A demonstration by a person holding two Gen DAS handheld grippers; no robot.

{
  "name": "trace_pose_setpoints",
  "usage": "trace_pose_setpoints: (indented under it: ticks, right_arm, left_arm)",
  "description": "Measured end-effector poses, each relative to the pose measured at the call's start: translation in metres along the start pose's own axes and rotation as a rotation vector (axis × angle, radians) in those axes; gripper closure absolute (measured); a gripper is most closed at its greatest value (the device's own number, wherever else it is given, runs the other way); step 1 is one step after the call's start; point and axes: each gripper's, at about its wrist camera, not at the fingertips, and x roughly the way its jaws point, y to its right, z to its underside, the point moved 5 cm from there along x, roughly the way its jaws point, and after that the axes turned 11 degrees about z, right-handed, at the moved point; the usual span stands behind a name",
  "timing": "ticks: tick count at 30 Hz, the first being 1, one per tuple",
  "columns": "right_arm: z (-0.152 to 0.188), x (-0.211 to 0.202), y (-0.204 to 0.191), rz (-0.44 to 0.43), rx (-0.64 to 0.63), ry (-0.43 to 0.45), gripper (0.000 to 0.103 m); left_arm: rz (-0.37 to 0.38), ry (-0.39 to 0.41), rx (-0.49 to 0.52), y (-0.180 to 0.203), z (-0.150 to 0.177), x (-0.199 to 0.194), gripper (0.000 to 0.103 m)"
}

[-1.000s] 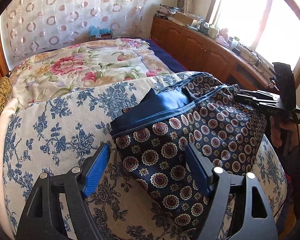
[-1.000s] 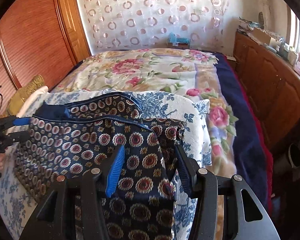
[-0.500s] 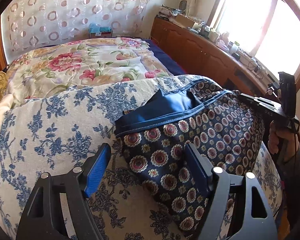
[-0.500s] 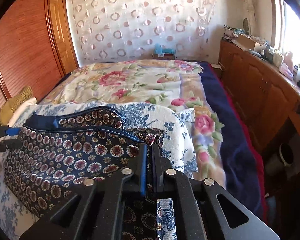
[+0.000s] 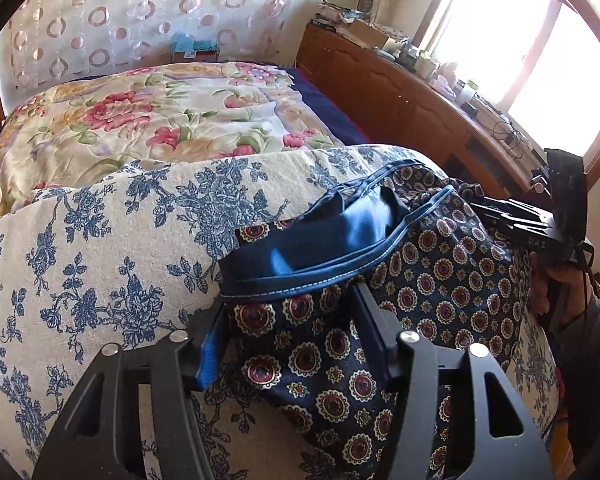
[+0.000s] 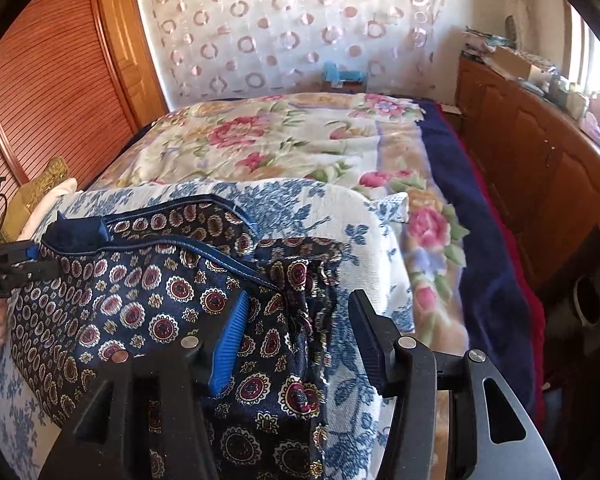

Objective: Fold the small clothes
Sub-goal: 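Lift the shirt bundle with the left gripper and carry it toward the yellow plush toy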

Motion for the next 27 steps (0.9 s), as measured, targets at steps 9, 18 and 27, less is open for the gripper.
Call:
trace_pose_setpoints:
  ticks: [9, 18, 27]
  right_arm:
    - [0.0, -0.005, -0.006, -0.045, -0.052, 0.004, 0.09]
    - [-0.011, -0.058, -0.007, -0.003, -0.06, 0.194, 0.094]
    - [-0.043, -0.12, -0.051, -0.035, -0.154, 0.366, 0.094]
  left_arm:
    - [0.053, -0.007, 0.017, 0.008, -0.003, 0.002, 0.083]
    - [0.097, 0.084, 0.098, 0.041, -0.01, -0.032, 0.097]
    - [0.092, 0.253, 0.136, 0.053, -0.013, -0.113, 0.097]
